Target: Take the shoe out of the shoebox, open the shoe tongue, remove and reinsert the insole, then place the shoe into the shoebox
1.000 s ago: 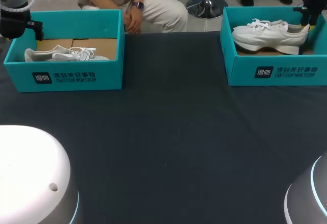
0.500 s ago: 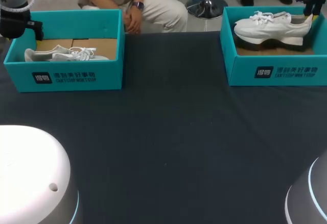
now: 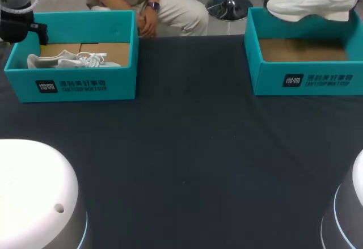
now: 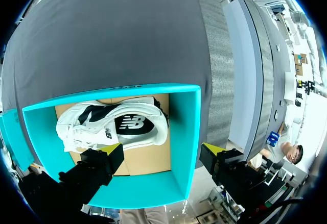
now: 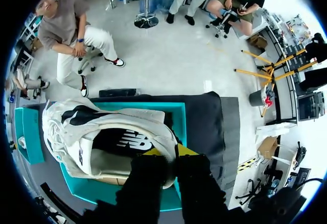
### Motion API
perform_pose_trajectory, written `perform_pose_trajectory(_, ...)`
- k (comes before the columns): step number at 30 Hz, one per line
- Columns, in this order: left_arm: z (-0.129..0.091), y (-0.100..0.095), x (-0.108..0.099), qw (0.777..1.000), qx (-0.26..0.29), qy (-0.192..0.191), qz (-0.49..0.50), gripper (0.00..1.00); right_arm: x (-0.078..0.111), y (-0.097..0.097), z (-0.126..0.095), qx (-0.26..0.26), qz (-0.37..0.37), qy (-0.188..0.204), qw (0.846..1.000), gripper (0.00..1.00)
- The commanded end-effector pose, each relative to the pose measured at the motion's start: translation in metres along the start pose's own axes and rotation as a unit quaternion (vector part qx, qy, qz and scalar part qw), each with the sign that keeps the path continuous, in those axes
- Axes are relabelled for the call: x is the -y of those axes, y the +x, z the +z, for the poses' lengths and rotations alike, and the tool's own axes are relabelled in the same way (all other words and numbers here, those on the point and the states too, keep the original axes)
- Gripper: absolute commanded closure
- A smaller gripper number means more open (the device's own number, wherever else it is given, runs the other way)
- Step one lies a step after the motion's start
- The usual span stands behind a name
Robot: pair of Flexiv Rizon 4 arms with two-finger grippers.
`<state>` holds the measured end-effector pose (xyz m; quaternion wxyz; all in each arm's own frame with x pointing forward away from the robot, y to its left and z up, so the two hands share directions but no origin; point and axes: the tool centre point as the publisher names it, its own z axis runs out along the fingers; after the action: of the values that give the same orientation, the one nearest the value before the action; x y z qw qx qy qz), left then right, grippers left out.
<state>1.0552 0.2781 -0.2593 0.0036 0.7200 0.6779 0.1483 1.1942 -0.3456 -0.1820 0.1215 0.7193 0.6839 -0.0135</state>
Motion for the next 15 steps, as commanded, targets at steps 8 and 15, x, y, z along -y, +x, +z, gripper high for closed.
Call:
perform_pose_trajectory(8,0.000,0.000,0.000,1.000,0.000,-0.001,0.000,0.00,-0.009,-0.023,-0.133,0.039,-0.002,-0.060,0.997,1.00)
perform_pose_trajectory(15,0.000,0.000,0.000,1.000,0.000,-0.001,0.000,0.00,-0.014,-0.017,-0.137,0.038,-0.016,-0.051,0.998,1.00)
